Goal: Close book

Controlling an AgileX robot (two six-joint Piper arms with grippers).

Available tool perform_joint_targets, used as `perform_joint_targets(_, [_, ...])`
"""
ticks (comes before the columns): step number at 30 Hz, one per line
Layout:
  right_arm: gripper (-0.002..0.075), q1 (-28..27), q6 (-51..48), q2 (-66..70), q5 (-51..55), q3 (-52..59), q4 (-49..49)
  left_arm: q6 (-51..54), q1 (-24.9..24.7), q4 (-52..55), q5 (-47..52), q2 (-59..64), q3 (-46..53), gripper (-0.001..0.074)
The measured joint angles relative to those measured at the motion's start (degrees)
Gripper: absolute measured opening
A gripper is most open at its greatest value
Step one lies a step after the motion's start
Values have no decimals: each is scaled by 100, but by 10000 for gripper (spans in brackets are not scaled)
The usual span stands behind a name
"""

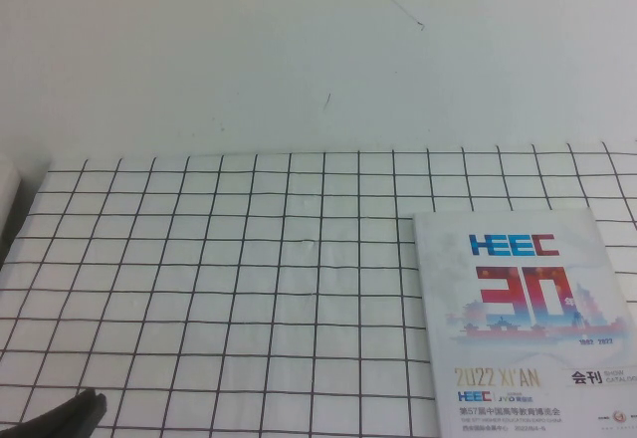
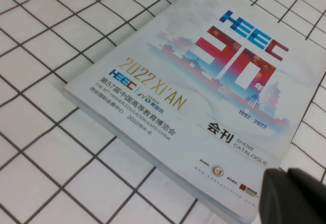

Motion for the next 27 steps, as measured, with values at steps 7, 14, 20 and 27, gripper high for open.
perform_joint_targets(7, [-3,0,0,0,0,0,0,-92,860,2,-202,-826,504,-4])
perform_joint_targets(14, [-3,0,0,0,0,0,0,-92,2021,130,949,-1539,516,-4])
perform_joint_targets(20, [-3,0,0,0,0,0,10,-98,2498,178,1515,-1738,562,-4])
perform_joint_targets(27, [-3,0,0,0,-10,0,10,-8,2516,342,1890,-1752,552,-4])
